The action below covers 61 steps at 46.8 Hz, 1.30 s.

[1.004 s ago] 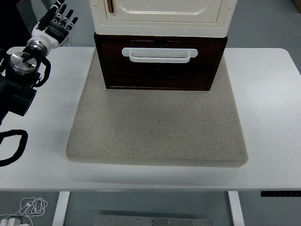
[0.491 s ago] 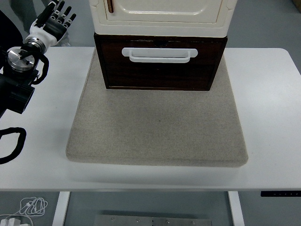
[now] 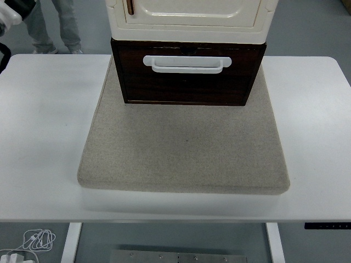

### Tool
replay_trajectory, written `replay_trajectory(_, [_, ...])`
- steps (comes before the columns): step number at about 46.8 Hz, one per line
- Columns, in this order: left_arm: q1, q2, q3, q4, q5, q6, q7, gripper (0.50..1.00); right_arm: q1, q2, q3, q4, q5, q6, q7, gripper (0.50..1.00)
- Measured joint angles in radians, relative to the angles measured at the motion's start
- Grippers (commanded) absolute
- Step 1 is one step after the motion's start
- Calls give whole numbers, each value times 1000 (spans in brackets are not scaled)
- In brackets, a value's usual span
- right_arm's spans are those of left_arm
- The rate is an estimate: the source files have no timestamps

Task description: Open the drawer under the combination cabinet

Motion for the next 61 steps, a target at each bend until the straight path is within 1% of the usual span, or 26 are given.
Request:
replay_trajectory(5, [-22, 61, 1, -44, 55, 1, -55, 1000, -1, 0, 0, 0, 0, 0, 0, 926])
replay_trajectory(8, [-29, 104, 1, -75, 98, 2, -77, 1000, 0, 0, 0, 0, 0, 0, 0, 926])
replay_trajectory(15, [-34, 220, 0, -223, 206, -5, -110, 1000, 0, 0, 0, 0, 0, 0, 0, 926])
replay_trajectory(22, [-34, 302, 0, -394, 252, -7, -119, 1000, 0, 0, 0, 0, 0, 0, 0, 926])
replay_trajectory(27, [-35, 364, 0, -537, 280, -3, -118, 1000, -1, 0, 0, 0, 0, 0, 0, 926])
replay_trajectory(32, [-39, 411, -1, -671, 316, -3, -118, 1000, 0, 0, 0, 0, 0, 0, 0, 926])
replay_trajectory(39, [-49, 448, -2, -833, 400, -7, -117, 1000, 0, 0, 0, 0, 0, 0, 0, 926])
replay_trajectory(49, [-68, 451, 7, -1021, 476, -9, -105, 1000, 0, 0, 0, 0, 0, 0, 0, 926])
replay_trajectory(52, [-72, 448, 38, -1067, 484, -7, -99, 1000, 0, 0, 0, 0, 0, 0, 0, 926])
replay_trajectory(55, [-96, 448, 92, -1102, 487, -2, -89, 1000, 0, 0, 0, 0, 0, 0, 0, 926])
replay_trajectory(61, [-186, 449, 238, -1114, 487, -3, -40, 1000, 0, 0, 0, 0, 0, 0, 0, 926])
